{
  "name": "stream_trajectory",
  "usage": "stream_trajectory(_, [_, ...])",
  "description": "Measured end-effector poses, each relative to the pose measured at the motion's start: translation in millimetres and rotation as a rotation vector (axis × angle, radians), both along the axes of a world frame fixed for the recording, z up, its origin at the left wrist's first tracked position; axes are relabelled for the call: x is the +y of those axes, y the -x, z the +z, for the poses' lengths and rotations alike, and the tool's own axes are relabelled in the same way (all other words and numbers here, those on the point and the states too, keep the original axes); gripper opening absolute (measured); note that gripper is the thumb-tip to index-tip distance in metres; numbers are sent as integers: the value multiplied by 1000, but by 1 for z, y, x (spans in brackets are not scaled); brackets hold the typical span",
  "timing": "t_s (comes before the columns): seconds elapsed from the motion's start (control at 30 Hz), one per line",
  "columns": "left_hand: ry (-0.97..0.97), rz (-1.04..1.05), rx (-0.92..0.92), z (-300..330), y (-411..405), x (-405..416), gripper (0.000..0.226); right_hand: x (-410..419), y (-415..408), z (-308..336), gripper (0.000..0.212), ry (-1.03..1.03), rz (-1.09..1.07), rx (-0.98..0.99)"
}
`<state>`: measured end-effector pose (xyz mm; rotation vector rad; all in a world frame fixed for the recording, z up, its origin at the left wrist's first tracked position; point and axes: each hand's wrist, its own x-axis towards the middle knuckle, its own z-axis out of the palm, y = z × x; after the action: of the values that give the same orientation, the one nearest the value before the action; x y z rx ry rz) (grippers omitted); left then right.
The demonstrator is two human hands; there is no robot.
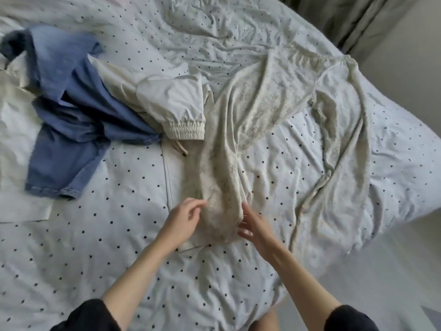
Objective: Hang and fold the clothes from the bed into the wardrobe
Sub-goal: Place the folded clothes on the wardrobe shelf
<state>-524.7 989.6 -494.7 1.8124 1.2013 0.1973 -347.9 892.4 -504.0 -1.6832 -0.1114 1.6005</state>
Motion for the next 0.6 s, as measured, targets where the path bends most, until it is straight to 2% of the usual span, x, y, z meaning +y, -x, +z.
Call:
stream_trajectory(0.1, [154,191,32,-15,10,27,30,12,26,-1,25,5,34,-137])
stream_trajectory(0.17, [425,401,-87,-24,6,38,30,14,38,-7,14,19,-58,-195])
stream_trajectory(0.23, [732,637,-253,-23,-3,44,29,11,43,-5,10,-2,-136,-183])
stream_trajectory(0.27, [846,687,-296,-22,-8,42,26,5,45,-2,11,-20,-182,-146])
stream_trajectory(0.33, [1023,701,-292,-16,-18,35,21,-6,47,8,19,-63,-243,-50])
stream_trajectory(0.43, [1253,708,-325,-7,-28,23,37,-19,49,28,19,-145,-251,31])
stream_trajectory(0.53, [1314,673,-401,-2,-29,22,54,-27,47,47,11,-175,-258,76])
stream_trajectory(0.6, [1325,679,-489,9,-27,26,57,-30,44,62,13,-187,-257,59])
